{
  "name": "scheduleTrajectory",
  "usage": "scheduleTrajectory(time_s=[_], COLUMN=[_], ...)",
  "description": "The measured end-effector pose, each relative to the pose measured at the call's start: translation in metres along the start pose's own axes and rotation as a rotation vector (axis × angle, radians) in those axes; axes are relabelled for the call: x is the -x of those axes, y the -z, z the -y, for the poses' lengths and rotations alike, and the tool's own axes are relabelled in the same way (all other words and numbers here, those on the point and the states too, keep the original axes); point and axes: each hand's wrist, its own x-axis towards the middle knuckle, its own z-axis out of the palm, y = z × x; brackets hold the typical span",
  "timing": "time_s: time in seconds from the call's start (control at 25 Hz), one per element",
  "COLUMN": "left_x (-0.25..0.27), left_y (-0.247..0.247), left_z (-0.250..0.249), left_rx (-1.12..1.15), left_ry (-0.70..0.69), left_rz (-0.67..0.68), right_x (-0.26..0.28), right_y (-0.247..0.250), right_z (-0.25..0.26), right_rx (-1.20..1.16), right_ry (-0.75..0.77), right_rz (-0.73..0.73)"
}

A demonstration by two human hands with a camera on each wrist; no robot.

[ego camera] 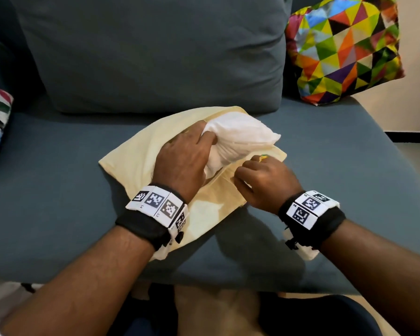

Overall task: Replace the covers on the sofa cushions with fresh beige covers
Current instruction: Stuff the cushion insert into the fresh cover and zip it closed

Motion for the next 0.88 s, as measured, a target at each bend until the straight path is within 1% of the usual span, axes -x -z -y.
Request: scheduleTrajectory(time_s=[0.04, 0.08, 0.12, 0.2, 0.28, 0.36, 0.4, 0.48, 0.52, 0.6, 0.64, 0.68, 0.72, 0.76, 0.88], left_x=[-0.001, -0.002, -0.001, 0.004, 0.006, 0.010, 0.013, 0.017, 0.017, 0.013, 0.009, 0.004, -0.001, -0.005, -0.014], left_y=[-0.001, -0.002, -0.004, -0.007, -0.010, -0.012, -0.012, -0.009, -0.007, -0.004, -0.004, -0.005, -0.006, -0.008, -0.018], left_z=[0.001, 0.000, 0.000, -0.002, -0.006, -0.011, -0.014, -0.021, -0.027, -0.049, -0.062, -0.074, -0.083, -0.087, -0.082], left_rx=[-0.010, -0.016, -0.023, -0.069, -0.124, -0.136, -0.134, -0.113, -0.082, 0.015, 0.042, 0.046, 0.037, 0.016, -0.084], left_ry=[-0.012, -0.025, -0.037, -0.038, -0.036, -0.035, -0.030, -0.037, -0.073, -0.212, -0.281, -0.326, -0.338, -0.337, -0.362], left_rz=[-0.002, 0.004, 0.015, 0.047, 0.076, 0.111, 0.127, 0.148, 0.131, 0.075, 0.075, 0.102, 0.136, 0.162, 0.247], right_x=[-0.005, -0.012, -0.019, -0.034, -0.044, -0.043, -0.039, -0.026, -0.021, -0.007, 0.000, 0.007, 0.013, 0.020, 0.036], right_y=[-0.012, -0.023, -0.033, -0.044, -0.048, -0.046, -0.043, -0.033, -0.028, -0.014, -0.007, -0.001, 0.005, 0.007, 0.016], right_z=[-0.001, -0.002, -0.005, -0.009, -0.018, -0.028, -0.034, -0.041, -0.041, -0.033, -0.028, -0.025, -0.022, -0.022, -0.022], right_rx=[-0.057, -0.088, -0.097, -0.067, 0.028, 0.114, 0.131, 0.131, 0.131, 0.220, 0.255, 0.263, 0.252, 0.246, 0.316], right_ry=[-0.025, -0.060, -0.090, -0.136, -0.160, -0.203, -0.221, -0.195, -0.162, -0.096, -0.086, -0.094, -0.099, -0.089, -0.044], right_rz=[0.233, 0.410, 0.500, 0.523, 0.562, 0.647, 0.660, 0.553, 0.490, 0.482, 0.460, 0.405, 0.360, 0.353, 0.419])
